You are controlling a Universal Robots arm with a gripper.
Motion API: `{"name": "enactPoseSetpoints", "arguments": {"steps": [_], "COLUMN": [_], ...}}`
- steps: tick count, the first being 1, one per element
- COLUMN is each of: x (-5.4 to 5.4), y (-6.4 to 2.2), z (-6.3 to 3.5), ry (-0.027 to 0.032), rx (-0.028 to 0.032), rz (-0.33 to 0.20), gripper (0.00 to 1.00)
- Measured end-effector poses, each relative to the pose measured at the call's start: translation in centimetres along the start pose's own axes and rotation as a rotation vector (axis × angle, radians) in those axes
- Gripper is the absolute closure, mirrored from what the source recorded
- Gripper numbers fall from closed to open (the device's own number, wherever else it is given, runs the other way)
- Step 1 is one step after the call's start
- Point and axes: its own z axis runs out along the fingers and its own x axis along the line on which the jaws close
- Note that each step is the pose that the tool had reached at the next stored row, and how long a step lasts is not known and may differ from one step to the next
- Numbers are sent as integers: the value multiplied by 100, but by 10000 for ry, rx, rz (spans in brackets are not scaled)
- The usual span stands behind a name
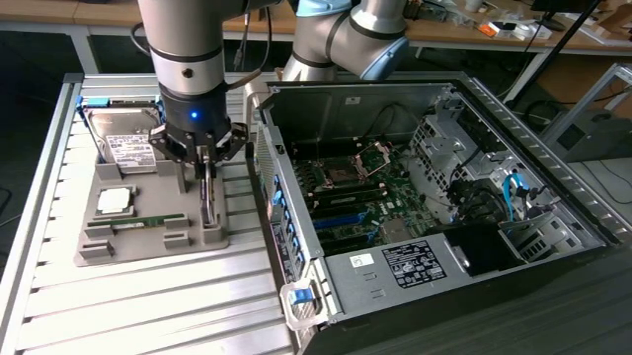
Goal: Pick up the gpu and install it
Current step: 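Pick up the gpu and move the gpu toward the slot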
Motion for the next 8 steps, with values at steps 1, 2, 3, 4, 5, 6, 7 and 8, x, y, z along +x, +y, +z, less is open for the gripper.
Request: {"name": "enactPoseSetpoints", "arguments": {"steps": [1,2,3,4,5,6,7,8], "x": [0,-1,-1,-1,-1,-2,-2,-2], "y": [0,1,1,2,2,3,3,4], "z": [-10,-22,-33,-44,-55,-66,-78,-89], "ry": [1,1,1,1,1,1,1,0], "rx": [0,1,1,1,1,1,1,0], "rz": [0,0,0,0,0,0,0,0], "gripper": [73,73,73,73,73,73,73,73]}}
